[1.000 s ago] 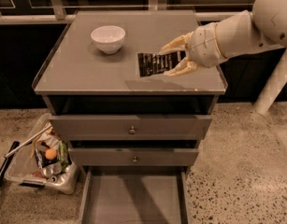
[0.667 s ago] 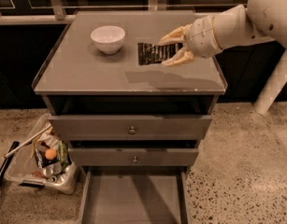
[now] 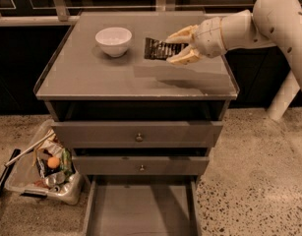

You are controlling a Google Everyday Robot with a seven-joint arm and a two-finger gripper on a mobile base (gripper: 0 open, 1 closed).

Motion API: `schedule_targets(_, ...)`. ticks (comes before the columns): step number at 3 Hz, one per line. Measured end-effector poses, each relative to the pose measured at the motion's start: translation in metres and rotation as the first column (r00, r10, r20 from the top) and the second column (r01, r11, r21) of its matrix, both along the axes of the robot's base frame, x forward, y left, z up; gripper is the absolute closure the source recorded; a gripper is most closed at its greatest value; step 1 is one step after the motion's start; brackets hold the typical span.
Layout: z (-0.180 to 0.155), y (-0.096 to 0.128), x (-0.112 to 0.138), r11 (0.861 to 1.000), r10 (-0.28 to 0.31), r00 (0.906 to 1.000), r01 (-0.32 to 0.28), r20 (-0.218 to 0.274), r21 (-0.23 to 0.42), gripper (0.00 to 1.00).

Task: Pick rxbar chocolate from bottom drawer and place on counter

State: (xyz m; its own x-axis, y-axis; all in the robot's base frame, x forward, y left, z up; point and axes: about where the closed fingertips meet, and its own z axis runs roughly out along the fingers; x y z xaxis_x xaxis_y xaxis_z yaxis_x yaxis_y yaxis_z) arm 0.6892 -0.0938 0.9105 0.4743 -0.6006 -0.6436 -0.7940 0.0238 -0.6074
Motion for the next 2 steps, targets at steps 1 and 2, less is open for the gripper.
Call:
schedule_targets(1, -0.0049, 0.0049, 0.005, 1.0, -0.021, 0.9992, 0.021, -0.032, -0.002, 1.0)
schedule_targets(2, -0.012, 0.008, 0.008, 0.993, -0.088, 0.9947, 0.083, -0.054, -0.088, 1.0)
